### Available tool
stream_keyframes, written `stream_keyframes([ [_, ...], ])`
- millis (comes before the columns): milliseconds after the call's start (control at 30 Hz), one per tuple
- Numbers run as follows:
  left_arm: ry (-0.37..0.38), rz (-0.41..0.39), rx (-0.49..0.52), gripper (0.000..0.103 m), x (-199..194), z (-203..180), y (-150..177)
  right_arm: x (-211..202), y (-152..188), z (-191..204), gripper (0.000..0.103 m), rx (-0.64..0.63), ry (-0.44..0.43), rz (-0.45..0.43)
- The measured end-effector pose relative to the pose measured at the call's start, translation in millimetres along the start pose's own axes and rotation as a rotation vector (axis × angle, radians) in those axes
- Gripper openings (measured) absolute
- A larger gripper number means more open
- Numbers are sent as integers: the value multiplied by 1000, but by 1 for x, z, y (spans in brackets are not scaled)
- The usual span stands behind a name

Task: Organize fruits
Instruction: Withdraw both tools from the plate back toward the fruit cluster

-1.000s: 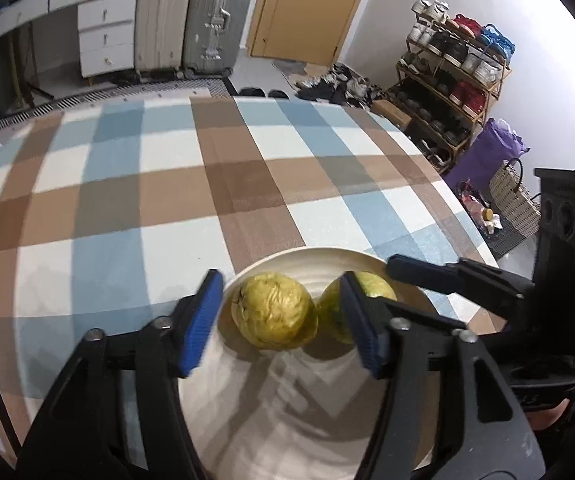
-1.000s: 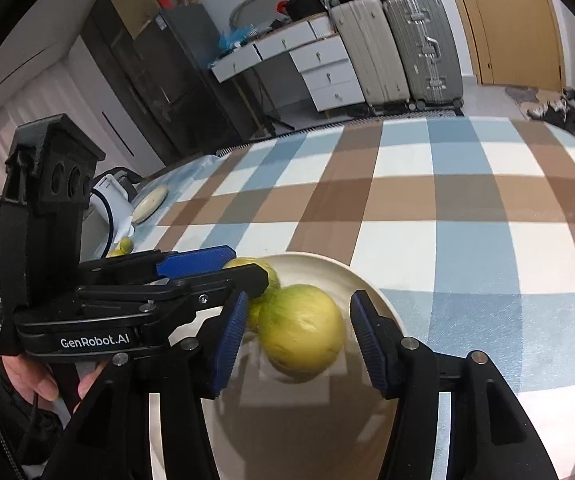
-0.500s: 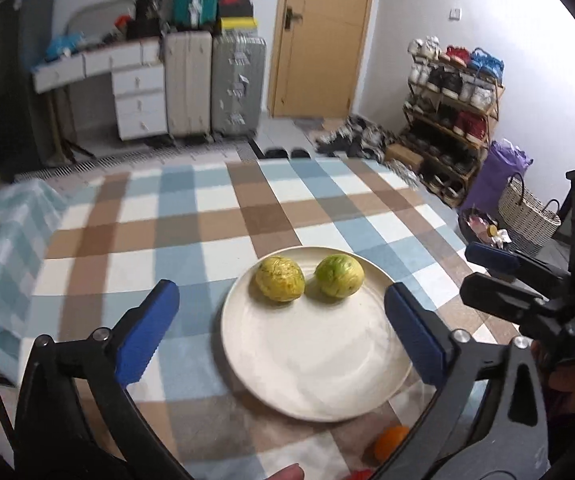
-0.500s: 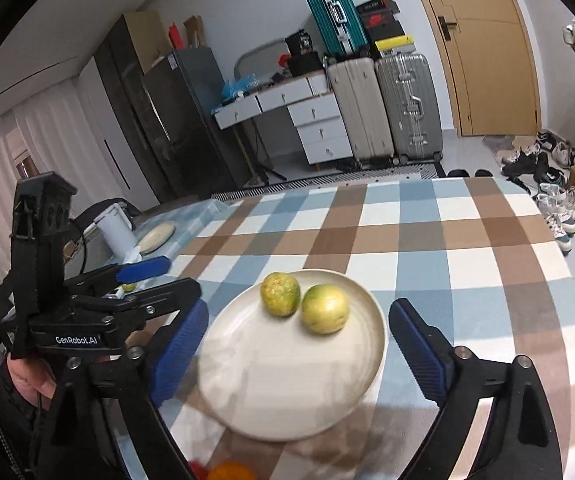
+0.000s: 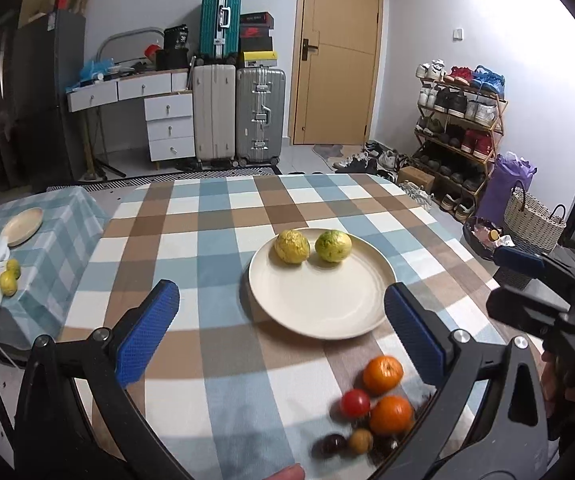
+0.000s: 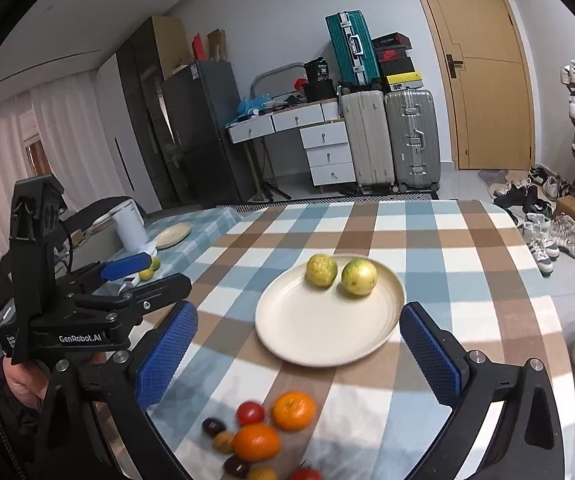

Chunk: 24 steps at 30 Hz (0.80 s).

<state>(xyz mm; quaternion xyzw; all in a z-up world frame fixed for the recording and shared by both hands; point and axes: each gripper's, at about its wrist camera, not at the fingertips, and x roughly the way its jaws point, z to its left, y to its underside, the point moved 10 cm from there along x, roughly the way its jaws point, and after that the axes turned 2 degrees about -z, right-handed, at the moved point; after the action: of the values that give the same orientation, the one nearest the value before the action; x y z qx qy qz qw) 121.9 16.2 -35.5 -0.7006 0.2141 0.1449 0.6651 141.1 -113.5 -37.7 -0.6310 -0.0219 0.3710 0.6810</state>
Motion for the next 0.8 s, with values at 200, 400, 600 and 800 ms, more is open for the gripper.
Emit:
stream_keyframes([
  [200, -19, -3, 2, 102, -36, -1, 29, -21, 26, 18, 103, -28, 14, 15],
  [400, 0, 26, 5, 102, -45, -5, 55, -36, 56, 12, 103, 12, 41, 58],
  [600, 4, 49, -17, 102, -31, -2, 64, -37, 92, 3, 103, 40, 55, 121],
  [800, 4, 67, -21, 102, -14, 0, 67, -25, 118, -5, 103, 76, 48, 171],
])
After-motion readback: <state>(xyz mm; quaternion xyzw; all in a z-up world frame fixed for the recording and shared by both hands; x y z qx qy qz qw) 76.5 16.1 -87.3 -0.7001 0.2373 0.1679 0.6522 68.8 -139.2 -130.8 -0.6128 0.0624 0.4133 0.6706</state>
